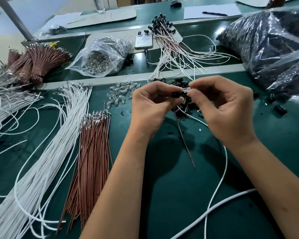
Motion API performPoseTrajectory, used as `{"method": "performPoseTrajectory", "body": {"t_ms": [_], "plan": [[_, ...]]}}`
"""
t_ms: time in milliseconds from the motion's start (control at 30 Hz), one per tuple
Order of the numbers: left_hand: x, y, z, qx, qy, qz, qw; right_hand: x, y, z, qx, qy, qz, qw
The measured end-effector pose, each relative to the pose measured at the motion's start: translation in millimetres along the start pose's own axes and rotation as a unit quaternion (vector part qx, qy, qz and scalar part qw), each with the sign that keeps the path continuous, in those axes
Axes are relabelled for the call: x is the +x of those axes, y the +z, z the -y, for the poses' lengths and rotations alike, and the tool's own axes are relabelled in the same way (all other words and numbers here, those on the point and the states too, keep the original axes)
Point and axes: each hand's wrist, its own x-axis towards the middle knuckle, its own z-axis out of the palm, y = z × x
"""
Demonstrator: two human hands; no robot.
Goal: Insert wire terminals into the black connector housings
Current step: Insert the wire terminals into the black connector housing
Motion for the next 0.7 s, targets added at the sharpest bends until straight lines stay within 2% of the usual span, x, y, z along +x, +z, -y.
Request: {"method": "performPoseTrajectory", "body": {"t_ms": [400, 567, 700], "plan": [[-2, 1, -3, -0.023, -0.003, 0.009, 1.000, -2, 0, 10, -0.028, -0.016, -0.009, 0.999], [-3, 0, -3, -0.032, 0.002, 0.015, 0.999, 0, -3, 13, -0.069, -0.072, -0.010, 0.995], [-3, 0, -1, -0.020, 0.008, 0.019, 1.000, 1, -3, 15, -0.095, -0.117, 0.022, 0.988]]}}
